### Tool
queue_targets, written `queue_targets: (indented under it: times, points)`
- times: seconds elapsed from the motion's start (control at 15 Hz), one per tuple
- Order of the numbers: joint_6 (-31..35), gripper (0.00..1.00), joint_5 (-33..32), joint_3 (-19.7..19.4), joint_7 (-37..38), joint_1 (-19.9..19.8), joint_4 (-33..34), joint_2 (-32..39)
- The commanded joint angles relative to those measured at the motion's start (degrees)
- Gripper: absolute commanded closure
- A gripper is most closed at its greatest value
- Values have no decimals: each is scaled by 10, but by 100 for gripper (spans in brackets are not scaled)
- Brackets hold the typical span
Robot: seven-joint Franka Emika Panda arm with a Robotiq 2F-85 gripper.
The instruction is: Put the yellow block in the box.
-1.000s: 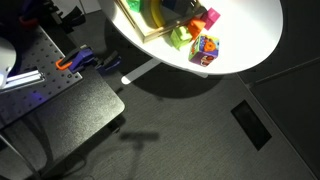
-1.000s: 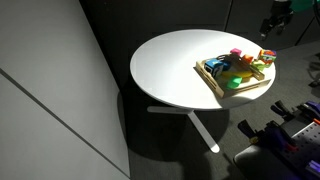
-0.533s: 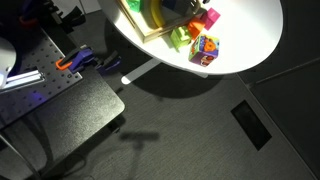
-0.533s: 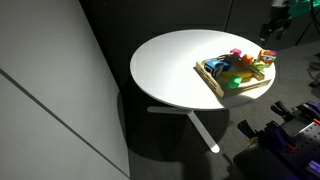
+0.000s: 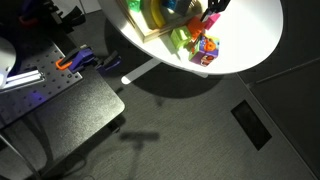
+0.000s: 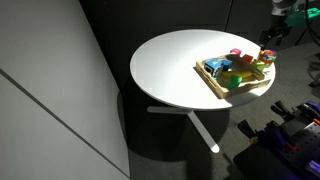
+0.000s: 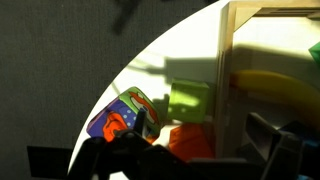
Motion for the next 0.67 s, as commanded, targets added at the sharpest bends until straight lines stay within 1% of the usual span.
queue_targets:
  times: [0.0,0.27,0.6]
  points:
    - [15,0,37,9,1,-15,8,22]
    - [23,0,66,13,2,-17,13,47]
    - [40,0,64,9,13,-16,20,68]
